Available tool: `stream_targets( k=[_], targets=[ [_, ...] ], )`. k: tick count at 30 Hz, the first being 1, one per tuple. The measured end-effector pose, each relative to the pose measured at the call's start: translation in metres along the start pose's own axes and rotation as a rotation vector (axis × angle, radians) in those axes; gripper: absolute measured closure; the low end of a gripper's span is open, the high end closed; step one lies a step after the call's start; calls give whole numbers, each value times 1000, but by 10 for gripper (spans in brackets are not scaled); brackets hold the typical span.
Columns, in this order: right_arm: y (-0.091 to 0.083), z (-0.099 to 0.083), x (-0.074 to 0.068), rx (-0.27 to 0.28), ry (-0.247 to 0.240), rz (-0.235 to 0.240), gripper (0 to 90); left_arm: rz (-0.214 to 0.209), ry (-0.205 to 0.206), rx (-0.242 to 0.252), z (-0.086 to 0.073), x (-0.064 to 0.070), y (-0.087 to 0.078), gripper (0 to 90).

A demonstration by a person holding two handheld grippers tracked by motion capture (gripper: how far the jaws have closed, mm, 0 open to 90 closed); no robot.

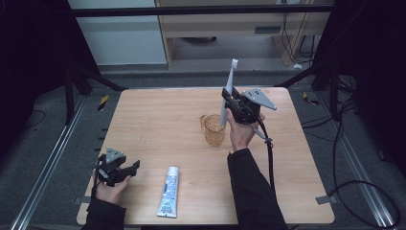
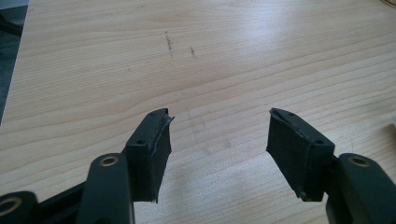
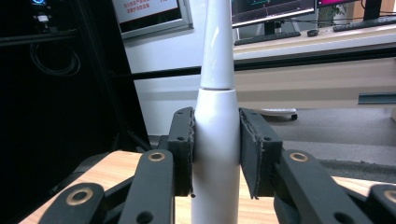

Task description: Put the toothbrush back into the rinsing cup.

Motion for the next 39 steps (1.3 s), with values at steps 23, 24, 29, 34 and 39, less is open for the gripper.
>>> stream_targets(
  k=[23,24,29,34,39],
  targets=[
    [20,-38,6,-53,-24,-12,676,0,-1,0,0,-1,0,385],
    [20,-41,7,-58,-26,-9,676,1,-1,0,0,-1,0,385],
    [19,-50,8,-74,-35,-7,675,0,0,-1,0,0,0,385],
    [19,-59,9,-99,-44,-7,675,1,1,-1,0,0,0,385],
    [19,-63,6,-112,-57,-1,675,0,1,0,0,0,0,385]
  ],
)
Point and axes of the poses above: each handheld gripper's, and its own axes: y roughly forward along the jaws, z roughly out of its top, x roughly to its right, the point moved 10 cm from there along y, roughly forward along the jaws, and after that the axes turned 11 degrees about x, right-handed, at the moved point
